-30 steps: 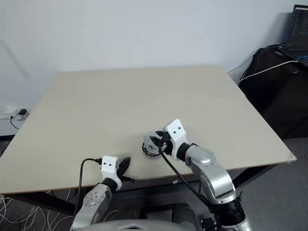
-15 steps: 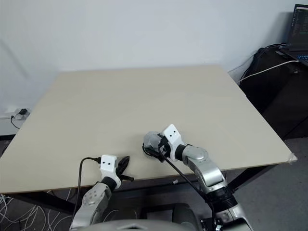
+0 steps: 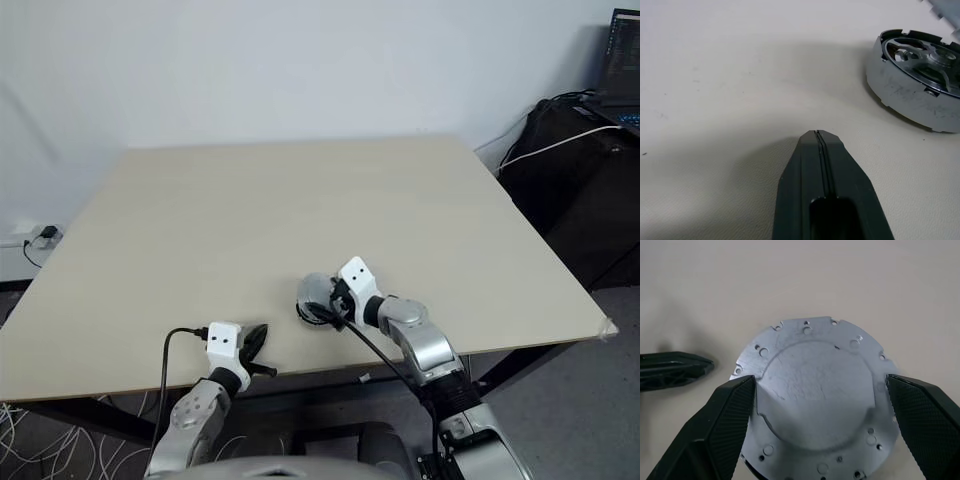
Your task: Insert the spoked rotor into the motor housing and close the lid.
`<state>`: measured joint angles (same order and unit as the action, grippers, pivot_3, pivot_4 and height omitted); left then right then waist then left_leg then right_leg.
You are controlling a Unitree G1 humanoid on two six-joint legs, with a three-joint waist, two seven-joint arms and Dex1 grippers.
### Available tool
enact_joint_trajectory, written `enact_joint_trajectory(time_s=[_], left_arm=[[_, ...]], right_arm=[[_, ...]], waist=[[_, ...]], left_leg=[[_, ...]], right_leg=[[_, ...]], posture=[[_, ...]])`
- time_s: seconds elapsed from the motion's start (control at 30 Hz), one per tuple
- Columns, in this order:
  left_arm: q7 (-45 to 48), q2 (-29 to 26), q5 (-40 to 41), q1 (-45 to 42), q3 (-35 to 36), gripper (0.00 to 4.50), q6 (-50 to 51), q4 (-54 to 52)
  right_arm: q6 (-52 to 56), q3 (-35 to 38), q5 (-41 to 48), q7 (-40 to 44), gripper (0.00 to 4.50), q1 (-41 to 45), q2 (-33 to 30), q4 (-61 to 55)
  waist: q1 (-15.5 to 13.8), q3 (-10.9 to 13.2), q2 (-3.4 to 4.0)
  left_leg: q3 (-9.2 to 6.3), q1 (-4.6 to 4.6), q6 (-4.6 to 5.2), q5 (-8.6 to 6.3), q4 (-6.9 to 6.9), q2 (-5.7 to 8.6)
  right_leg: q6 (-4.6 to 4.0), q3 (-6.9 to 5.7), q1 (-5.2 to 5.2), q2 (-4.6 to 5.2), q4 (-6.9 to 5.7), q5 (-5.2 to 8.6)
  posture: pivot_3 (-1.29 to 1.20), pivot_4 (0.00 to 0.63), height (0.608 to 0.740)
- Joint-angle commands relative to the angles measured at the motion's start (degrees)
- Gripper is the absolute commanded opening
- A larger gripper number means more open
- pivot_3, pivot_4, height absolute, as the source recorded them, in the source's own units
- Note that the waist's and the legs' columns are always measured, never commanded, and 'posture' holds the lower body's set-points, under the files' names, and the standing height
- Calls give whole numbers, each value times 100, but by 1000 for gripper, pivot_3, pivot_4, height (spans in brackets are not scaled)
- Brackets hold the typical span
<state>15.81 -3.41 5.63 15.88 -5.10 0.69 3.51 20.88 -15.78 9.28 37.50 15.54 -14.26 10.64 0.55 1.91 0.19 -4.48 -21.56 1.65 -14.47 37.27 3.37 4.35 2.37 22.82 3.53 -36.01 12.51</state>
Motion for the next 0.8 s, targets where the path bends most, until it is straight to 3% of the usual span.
enact_joint_trajectory(time_s=[0.03, 0.1, 0.23, 0.27, 0.57, 0.8], left_arm=[[-12, 25, 5, -67, -3, 0, -149, -17], [-12, 26, 7, -80, 3, 0, -160, 8], [-7, 32, 22, -85, 9, 0, -171, 28], [-6, 33, 24, -83, 8, 0, -172, 26], [-23, 53, 28, -47, -24, 0, -70, -139], [-52, 71, 21, -11, -50, 0, 29, -289]], right_arm=[[-119, 114, -16, 35, 4485, 163, 31, 6], [-117, 123, -13, 36, 4306, 172, 43, 36], [-99, 157, 17, 17, 3273, 144, 87, -12], [-95, 157, 16, 13, 3212, 135, 91, -29], [335, -185, 26, 444, 3212, -51, -150, -541], [374, -238, -192, 329, 3212, 122, -116, -251]], waist=[[1, -2, 2], [1, -3, 5], [0, -8, 12], [0, -8, 12], [-1, -11, 16], [3, -25, 23]], left_leg=[[0, 0, 0, 0, 0, 0], [0, 1, 0, 0, 0, 0], [0, 3, 1, 1, 1, 0], [0, 3, 1, 1, 2, 0], [0, 2, 2, 1, 2, 0], [1, 4, 3, 1, 2, 0]], right_leg=[[0, 0, 0, 0, 0, 0], [1, 0, -1, 0, 0, 0], [2, 0, -3, 0, -1, 0], [2, 0, -3, 0, -1, -1], [2, 1, -2, 0, 0, -1], [3, 0, -4, -1, -1, 0]], posture=[[0, 0, 740], [0, 0, 740], [0, 0, 740], [0, 0, 740], [0, 0, 740], [0, 0, 740]])
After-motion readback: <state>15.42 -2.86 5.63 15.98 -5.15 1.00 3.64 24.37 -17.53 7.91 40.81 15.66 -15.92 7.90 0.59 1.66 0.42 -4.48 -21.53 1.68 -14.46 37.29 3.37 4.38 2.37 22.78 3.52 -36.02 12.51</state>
